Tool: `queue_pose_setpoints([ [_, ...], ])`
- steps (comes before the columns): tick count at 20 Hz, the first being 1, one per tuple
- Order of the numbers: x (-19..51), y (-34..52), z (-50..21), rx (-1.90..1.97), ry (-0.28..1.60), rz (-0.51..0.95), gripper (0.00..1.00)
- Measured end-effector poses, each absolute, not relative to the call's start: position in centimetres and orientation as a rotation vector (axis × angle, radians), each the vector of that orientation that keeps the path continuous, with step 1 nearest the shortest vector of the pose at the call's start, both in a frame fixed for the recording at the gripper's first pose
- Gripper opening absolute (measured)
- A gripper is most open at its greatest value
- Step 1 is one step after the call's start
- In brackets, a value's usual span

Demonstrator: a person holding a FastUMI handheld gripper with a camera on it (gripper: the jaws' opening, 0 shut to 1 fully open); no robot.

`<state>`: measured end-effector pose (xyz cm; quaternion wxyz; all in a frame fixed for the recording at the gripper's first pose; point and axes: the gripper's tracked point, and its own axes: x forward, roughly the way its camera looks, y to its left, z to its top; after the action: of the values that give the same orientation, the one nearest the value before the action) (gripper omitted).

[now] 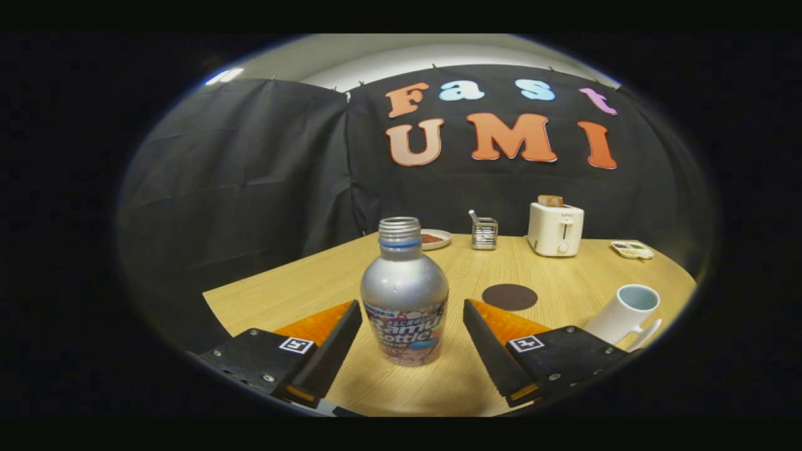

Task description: Take the bottle from table, then pour the juice into the cup, finally place the bottle on the coaster

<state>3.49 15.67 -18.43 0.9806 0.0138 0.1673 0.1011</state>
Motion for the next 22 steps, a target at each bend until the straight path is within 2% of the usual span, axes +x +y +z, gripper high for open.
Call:
queue_pose_setpoints([
  [5, 4.0, 16.0, -20.5, 0.061, 0.395, 0.19, 0.96],
  [9, 4.3, 16.1, -20.9, 0.096, 0.412, 0.177, 0.87],
  [10, 4.4, 16.0, -20.7, 0.095, 0.412, 0.173, 0.82],
  [22, 2.5, 13.7, -18.3, 0.297, 0.395, 0.152, 0.8],
])
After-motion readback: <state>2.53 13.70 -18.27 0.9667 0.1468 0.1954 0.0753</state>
